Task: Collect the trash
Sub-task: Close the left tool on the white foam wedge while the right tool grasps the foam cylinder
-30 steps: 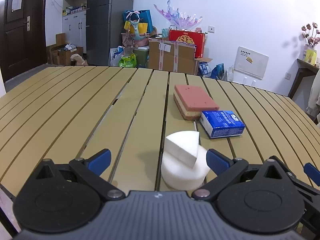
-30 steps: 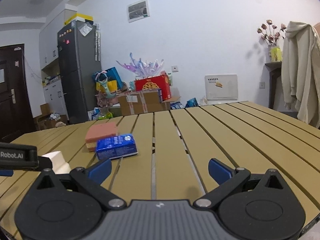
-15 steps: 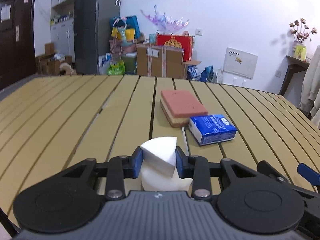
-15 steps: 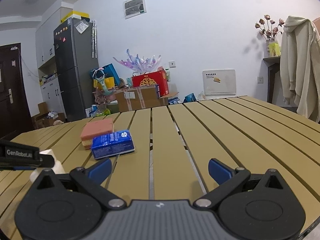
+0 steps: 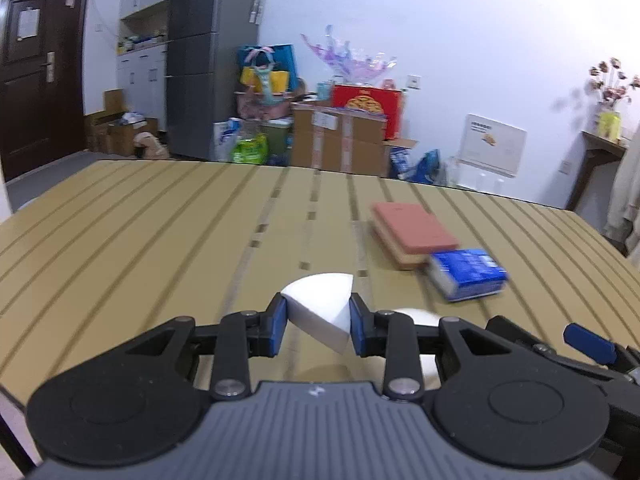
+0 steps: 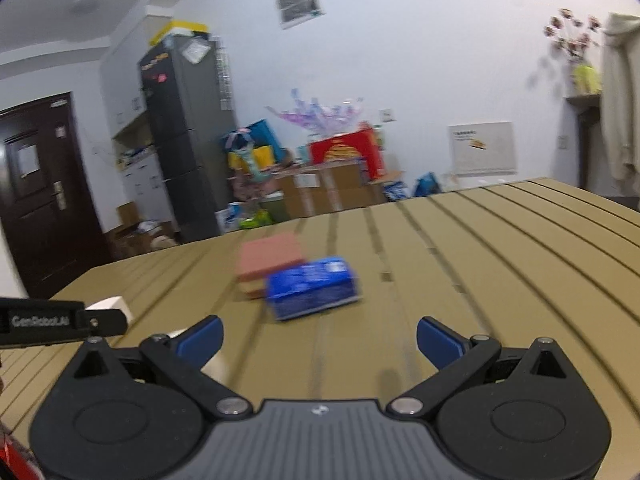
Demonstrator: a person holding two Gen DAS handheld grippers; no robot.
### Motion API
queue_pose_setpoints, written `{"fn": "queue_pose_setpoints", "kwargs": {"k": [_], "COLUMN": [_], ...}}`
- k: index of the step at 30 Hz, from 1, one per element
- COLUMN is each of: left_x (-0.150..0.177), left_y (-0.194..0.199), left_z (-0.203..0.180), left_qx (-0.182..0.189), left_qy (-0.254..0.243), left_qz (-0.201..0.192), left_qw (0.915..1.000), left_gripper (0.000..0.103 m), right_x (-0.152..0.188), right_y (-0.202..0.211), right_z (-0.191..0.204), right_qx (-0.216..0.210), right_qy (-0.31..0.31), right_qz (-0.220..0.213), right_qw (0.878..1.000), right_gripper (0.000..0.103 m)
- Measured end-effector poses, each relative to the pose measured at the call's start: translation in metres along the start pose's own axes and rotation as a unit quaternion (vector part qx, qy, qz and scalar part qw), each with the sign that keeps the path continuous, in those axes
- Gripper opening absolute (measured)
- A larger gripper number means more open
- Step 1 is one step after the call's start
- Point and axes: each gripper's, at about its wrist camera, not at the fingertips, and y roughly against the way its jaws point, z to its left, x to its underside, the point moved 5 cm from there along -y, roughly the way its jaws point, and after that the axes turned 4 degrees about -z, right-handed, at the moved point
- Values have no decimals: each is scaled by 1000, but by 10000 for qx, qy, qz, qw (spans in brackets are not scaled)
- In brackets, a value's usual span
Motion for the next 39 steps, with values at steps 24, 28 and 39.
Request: {"fn": "queue_pose_setpoints", "kwargs": {"k": [24,28,39], "left_x": [18,19,15], "left_y": [6,10,39], "left_z": [68,69,70], "left_qx": [-168,-176,-242], "left_qy": [17,63,102], "left_qz": [120,131,124], "left_qw": [9998,9997,9996], "left_gripper": [32,32,32], "right_x": [20,21,10], "right_y": [-39,-36,3], "right_z": [91,87,91], "right_qx": [-324,-389,-734], "right_qy": [519,432,551], "right_qz": [644,632,288], "right_qw": [9960,9963,9954], "right_gripper": [55,54,53]}}
